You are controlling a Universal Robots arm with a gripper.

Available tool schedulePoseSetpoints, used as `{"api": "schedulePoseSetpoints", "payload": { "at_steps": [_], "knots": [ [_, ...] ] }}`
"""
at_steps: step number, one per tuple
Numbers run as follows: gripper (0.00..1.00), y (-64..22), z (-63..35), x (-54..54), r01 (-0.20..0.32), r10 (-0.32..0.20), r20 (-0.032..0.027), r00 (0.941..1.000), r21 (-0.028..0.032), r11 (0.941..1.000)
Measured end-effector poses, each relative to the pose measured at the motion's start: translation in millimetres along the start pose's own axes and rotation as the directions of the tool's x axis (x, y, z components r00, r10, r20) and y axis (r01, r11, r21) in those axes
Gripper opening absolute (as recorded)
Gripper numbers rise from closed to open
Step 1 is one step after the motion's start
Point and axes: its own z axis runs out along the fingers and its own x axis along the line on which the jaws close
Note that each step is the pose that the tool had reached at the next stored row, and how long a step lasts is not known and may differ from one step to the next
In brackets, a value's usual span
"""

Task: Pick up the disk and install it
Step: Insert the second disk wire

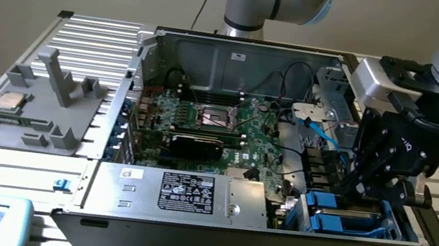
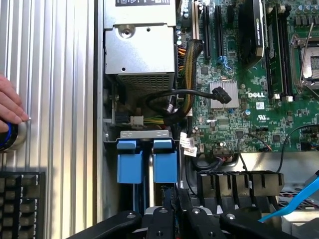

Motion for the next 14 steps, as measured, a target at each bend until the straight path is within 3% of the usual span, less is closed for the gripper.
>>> {"api": "schedulePoseSetpoints", "payload": {
  "at_steps": [14],
  "knots": [
    [0.15,-0.5,4.5,0.5,0.0,0.0,0.0,1.0,0.0,1.0]
  ]
}}
